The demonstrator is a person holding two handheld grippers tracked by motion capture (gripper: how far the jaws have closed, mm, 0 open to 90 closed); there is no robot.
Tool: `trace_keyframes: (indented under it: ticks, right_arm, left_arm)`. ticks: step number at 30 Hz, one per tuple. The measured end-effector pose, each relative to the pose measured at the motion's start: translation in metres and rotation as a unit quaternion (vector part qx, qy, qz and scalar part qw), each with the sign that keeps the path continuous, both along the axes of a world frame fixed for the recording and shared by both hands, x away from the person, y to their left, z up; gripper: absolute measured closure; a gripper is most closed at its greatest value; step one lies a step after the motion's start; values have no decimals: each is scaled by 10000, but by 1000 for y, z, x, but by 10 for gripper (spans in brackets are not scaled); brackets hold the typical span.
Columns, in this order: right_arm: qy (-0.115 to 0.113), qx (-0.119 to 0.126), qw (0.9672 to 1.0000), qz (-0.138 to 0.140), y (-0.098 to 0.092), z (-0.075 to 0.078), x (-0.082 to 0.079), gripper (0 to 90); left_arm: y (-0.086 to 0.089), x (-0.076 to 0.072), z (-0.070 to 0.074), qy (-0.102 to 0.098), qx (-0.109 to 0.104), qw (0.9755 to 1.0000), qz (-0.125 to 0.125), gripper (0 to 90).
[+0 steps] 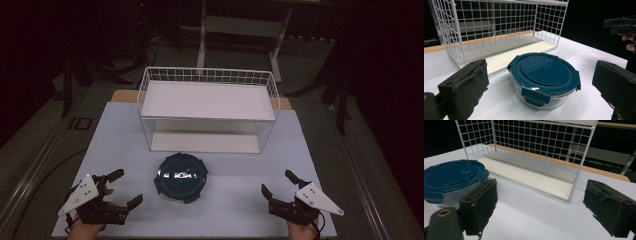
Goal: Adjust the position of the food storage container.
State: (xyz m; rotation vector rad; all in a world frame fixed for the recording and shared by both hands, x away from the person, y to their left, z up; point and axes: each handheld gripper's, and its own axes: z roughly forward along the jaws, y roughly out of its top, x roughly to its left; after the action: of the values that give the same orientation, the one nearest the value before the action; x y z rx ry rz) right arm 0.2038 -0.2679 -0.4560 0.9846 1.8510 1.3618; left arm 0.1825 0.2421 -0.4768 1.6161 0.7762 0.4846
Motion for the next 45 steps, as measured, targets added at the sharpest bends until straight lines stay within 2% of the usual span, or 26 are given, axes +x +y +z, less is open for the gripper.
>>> trace_keyframes:
  ticks: [4,6,8,11,13,15,16,19,20,22,24,26,27,30,31,33,34,35,37,39,45]
  right_arm:
    - [-20,-7,10000,-1,0,1,-1,118]
    - [-55,19,10000,-17,-1,2,-1,118]
    - [-56,35,10000,-8,-1,2,-2,118]
    - [-52,28,10000,-11,-1,3,-2,117]
    - [-46,56,10000,-22,-1,3,-2,118]
    - [-43,67,10000,-22,-1,3,-3,118]
    - [-44,55,10000,-18,-1,3,-3,118]
    - [-24,76,10000,-4,0,3,-3,118]
    - [-10,83,10000,-10,0,3,-3,118]
    - [2,69,10000,-17,1,3,-2,118]
    - [9,65,10000,-4,1,3,-3,118]
    - [2,73,10000,-6,1,3,-3,118]
    - [3,79,10000,-7,1,3,-3,118]
    - [25,91,10000,-5,0,2,-2,118]
    - [27,90,10000,-6,0,2,-2,118]
    - [19,80,10000,0,0,2,-2,117]
    - [19,73,10000,-2,0,2,-2,118]
    - [15,78,10000,4,0,2,-2,118]
    - [33,78,10000,17,0,2,-2,118]
    - [45,81,10000,29,1,2,-2,118]
    - [38,65,10000,42,1,2,-2,118]
  left_arm:
    - [-1,-1,1,-10,-16,10000,-28,6]
    - [-4,-2,2,26,-52,9999,-142,6]
    - [-6,-4,5,-27,20,9997,-257,6]
    - [-10,-5,12,-25,-9,9992,-391,6]
    - [-11,-5,17,-67,253,9986,-459,6]
    - [-12,-4,22,-193,420,9980,-422,11]
    - [-11,-3,24,-183,474,9979,-409,25]
    - [-7,2,28,-9,391,9985,-394,39]
    - [-6,5,29,103,384,9983,-417,43]
    - [-6,9,30,418,470,9971,-430,60]
    - [-6,13,29,541,431,9957,-612,59]
    - [-9,17,27,747,545,9936,-645,60]
    - [-10,18,25,774,611,9927,-698,64]
    - [-12,23,18,992,670,9889,-881,257]
    - [-13,24,15,1043,690,9876,-949,369]
    - [-17,24,10,1153,821,9841,-1072,457]
    - [-20,23,7,1205,899,9815,-1189,537]
    - [-23,23,5,1258,1011,9795,-1205,581]
    - [-28,23,-1,1419,1212,9737,-1304,686]
    - [-31,24,-6,1525,1365,9703,-1292,769]
    - [-38,30,-19,1821,1606,9617,-1271,892]
